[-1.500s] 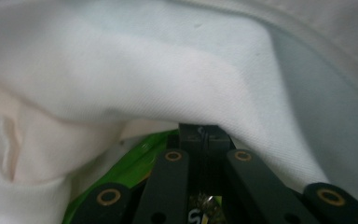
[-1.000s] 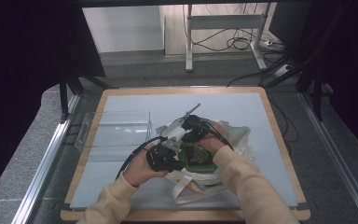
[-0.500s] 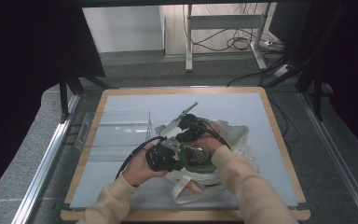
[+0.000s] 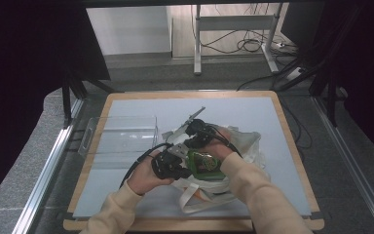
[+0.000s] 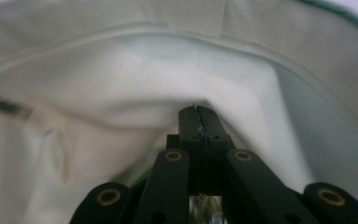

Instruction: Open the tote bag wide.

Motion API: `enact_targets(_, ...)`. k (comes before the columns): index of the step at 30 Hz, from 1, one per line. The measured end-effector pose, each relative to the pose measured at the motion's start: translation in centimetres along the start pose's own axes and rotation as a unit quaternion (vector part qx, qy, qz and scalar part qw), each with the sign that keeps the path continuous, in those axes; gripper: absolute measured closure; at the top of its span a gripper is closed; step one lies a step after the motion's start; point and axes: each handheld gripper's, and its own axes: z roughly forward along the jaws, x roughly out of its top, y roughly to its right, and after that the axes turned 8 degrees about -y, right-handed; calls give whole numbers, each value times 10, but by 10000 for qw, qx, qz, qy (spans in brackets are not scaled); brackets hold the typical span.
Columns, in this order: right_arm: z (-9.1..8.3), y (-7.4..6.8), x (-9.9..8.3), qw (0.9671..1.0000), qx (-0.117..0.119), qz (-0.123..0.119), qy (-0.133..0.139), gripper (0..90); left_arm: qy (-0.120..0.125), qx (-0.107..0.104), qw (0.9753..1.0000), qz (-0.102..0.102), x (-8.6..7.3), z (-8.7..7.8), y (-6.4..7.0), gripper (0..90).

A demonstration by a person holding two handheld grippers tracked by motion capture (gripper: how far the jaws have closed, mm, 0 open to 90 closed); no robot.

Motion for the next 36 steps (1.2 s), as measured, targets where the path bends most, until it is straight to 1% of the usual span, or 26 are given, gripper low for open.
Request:
enact_targets(1, -9, -2, -6, 10000, -31, -48, 7, 887, 8, -1, 10000, -9, 0, 0, -1, 900)
enact_targets(2, -15, -4, -10, 10000, -44, -57, -6, 887, 71, -38, 9999, -82, -1, 1, 0, 900)
enact_targets(3, -21, -5, -16, 9999, -70, -107, 10, 887, 45, -26, 10000, -73, -2, 0, -1, 900)
enact_targets(4, -28, -8, -23, 9999, -77, -101, -17, 888, 14, -13, 10000, -19, -2, -1, -1, 900)
enact_targets(6, -41, -11, -37, 9999, -112, -96, -89, 888, -6, 11, 10000, -38, -3, -2, -1, 900)
enact_targets(7, -45, -12, -44, 9997, -142, -103, -139, 888, -7, 11, 10000, -31, -3, -2, 0, 900)
enact_targets(8, -50, -14, -54, 9994, -205, -92, -249, 887, -11, 14, 10000, -40, -4, -2, 0, 900)
enact_targets(9, -52, -15, -59, 9992, -234, -80, -320, 887, 31, -3, 10000, -93, -4, -2, 1, 900)
enact_targets(10, -54, -16, -67, 9986, -283, -79, -430, 887, 25, -3, 9999, -105, -4, -1, 2, 900)
enact_targets(11, -55, -17, -74, 9979, -338, -33, -543, 887, 44, -15, 9999, -126, -5, -1, 2, 900)
enact_targets(12, -56, -17, -81, 9970, -390, -21, -666, 887, 12, -4, 10000, -91, -5, -1, 2, 900)
enact_targets(13, -57, -18, -87, 9963, -409, 5, -757, 888, 19, -6, 9999, -103, -5, -1, 2, 900)
enact_targets(15, -58, -20, -100, 9952, -432, 61, -877, 887, 22, -23, 10000, -90, -6, -1, 2, 900)
enact_targets(17, -60, -23, -111, 9937, -512, 118, -993, 888, 19, -46, 9999, -104, -7, -1, 2, 900)
enact_targets(19, -61, -24, -119, 9934, -481, 188, -1028, 887, 13, -44, 9999, -110, -7, -1, 3, 900)
enact_targets(21, -60, -27, -127, 9922, -521, 210, -1117, 887, -1, -54, 9999, -99, -7, 0, 3, 900)
enact_targets(23, -59, -30, -135, 9918, -481, 370, -1124, 888, -26, -58, 9999, -89, -7, 1, 4, 900)
enact_targets(24, -58, -30, -138, 9919, -481, 379, -1116, 888, -44, -66, 9999, -89, -7, 1, 4, 900)
enact_targets(26, -58, -33, -145, 9919, -469, 488, -1072, 888, -60, -68, 9999, -96, -7, 2, 4, 900)
enact_targets(28, -56, -35, -151, 9921, -440, 538, -1044, 888, -90, -81, 9999, -103, -8, 4, 4, 900)
enact_targets(30, -54, -35, -157, 9922, -417, 595, -1010, 888, -151, -80, 9998, -46, -8, 4, 3, 900)
enact_targets(31, -53, -35, -159, 9923, -404, 624, -995, 888, -152, -86, 9998, -59, -8, 5, 3, 900)
enact_targets(33, -53, -34, -161, 9924, -391, 672, -950, 888, -169, -81, 9998, -57, -7, 6, 3, 900)
enact_targets(36, -54, -33, -159, 9927, -410, 642, -939, 888, -159, -76, 9998, -76, -8, 5, 3, 900)
